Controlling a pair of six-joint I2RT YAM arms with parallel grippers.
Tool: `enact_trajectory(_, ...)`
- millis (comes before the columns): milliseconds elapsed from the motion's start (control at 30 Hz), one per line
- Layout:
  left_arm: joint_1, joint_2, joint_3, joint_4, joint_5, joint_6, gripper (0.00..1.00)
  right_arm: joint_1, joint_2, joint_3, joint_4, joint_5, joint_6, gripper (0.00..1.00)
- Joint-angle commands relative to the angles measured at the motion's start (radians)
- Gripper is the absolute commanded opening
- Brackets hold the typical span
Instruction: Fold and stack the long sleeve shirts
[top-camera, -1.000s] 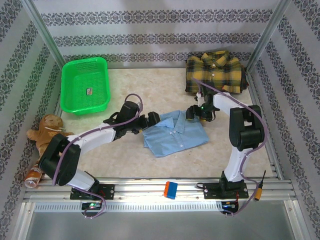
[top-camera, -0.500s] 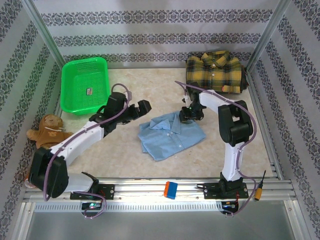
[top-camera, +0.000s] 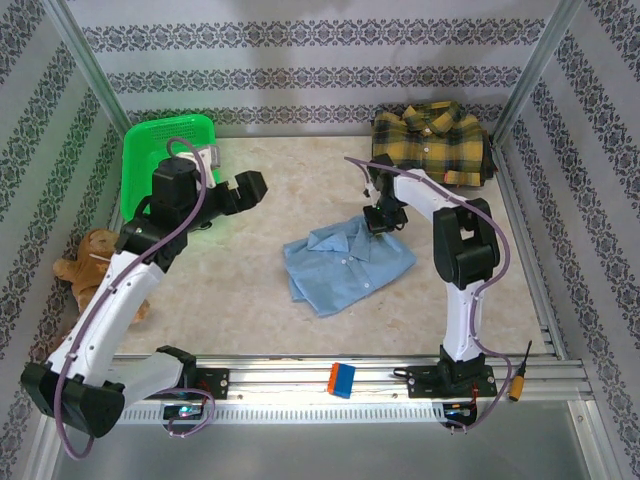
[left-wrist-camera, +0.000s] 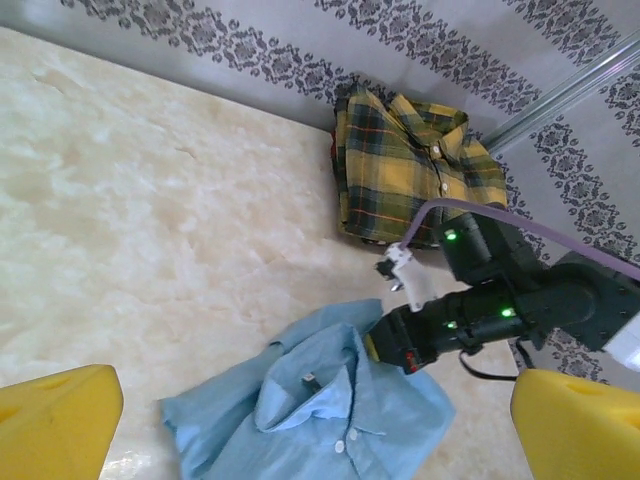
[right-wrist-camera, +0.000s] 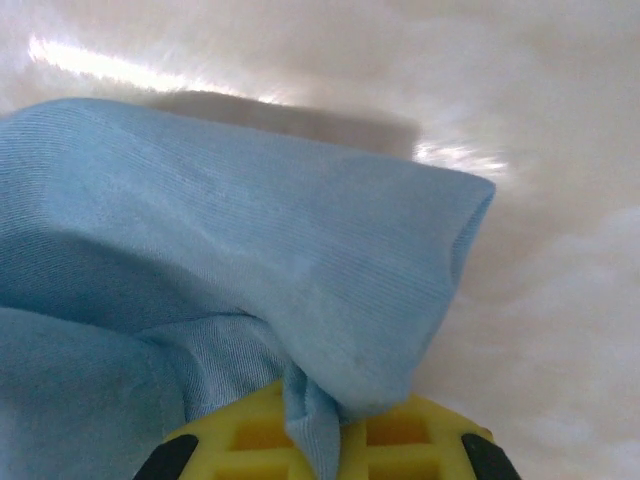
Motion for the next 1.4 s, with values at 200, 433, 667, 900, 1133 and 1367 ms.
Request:
enact_trajectory(200,0.014,0.061,0.046,-0.043,0.006,0.116,1.00,0.003,-0.151,0.268,-0.027,0.264,0.032,0.00)
enact_trajectory(433,0.014,0.128,0.065,0.035,0.011,0.119,1.00,0.006,-0.036,0.540,-0.101,0.304,0.027,0.00)
enact_trajectory(667,0.014,0.180,0.077,0.056,0.031,0.116,1.00,0.028,0.115,0.895,-0.206,0.329,0.016,0.00)
enact_trajectory(900,0.014,0.180,0.045,0.077,0.031,0.114,1.00,0.037,0.183,1.112,-0.251,0.336,0.050,0.00)
enact_trajectory(1133,0.014,0.180,0.002,0.116,0.047,0.080,1.00,0.011,0.153,1.129,-0.207,0.332,0.123,0.00)
enact_trajectory(1367,0.015,0.181,-0.022,0.131,0.047,0.069,1.00,-0.041,0.123,1.158,-0.165,0.329,0.176,0.00)
